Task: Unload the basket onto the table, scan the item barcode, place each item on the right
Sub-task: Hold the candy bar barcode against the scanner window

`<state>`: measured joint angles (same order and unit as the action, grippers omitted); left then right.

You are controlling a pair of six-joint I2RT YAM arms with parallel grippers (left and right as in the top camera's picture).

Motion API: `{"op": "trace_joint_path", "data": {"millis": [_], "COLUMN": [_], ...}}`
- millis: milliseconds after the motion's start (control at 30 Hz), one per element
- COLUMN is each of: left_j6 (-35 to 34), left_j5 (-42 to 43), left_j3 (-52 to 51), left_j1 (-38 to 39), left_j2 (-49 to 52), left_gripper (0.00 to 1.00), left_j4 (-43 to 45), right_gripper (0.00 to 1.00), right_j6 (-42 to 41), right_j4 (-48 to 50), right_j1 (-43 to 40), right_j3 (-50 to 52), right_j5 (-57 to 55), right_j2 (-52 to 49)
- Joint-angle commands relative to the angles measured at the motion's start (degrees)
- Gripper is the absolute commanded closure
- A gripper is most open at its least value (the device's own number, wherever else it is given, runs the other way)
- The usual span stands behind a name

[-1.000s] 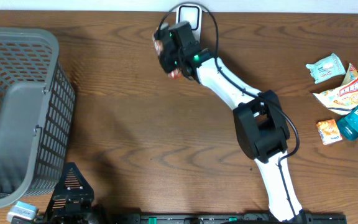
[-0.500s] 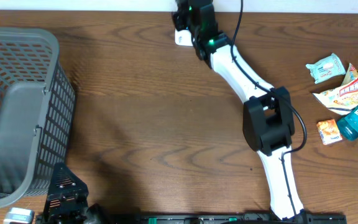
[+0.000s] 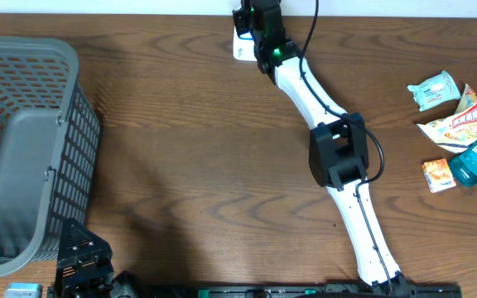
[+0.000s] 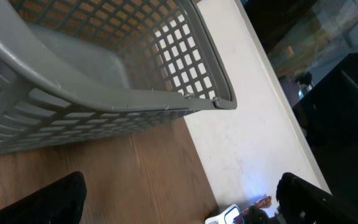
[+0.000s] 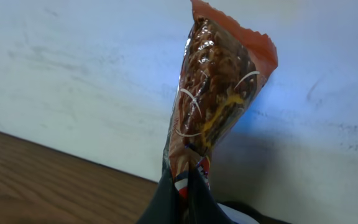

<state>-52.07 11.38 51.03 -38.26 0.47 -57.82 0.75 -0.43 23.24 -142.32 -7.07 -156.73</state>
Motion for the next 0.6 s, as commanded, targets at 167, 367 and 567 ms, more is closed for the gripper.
{"op": "trace_joint_path", "data": {"millis": [167, 367, 567], "left_j6": [0.7, 0.3, -2.8], "left_j5": [-0.5, -0.5, -0.5], "left_j3": [-0.3, -0.3, -0.3], "left_j1": [-0.4, -0.4, -0.4], "left_j2": [-0.3, -0.3, -0.3], "left_gripper": [0.02, 0.02, 0.02], "left_j4": [0.2, 0.2, 0.2], "right_gripper": [0.99, 0.99, 0.99], "right_j6": [-1.1, -1.8, -10.0], "right_j4": [-12.5, -35.1, -60.4], "right_j1": [0.5, 0.0, -3.6], "right_j3": [-12.3, -24.0, -30.9], "right_j5": [-5.8, -12.7, -24.1], "right_j2": [0.8, 0.8, 0.8]}}
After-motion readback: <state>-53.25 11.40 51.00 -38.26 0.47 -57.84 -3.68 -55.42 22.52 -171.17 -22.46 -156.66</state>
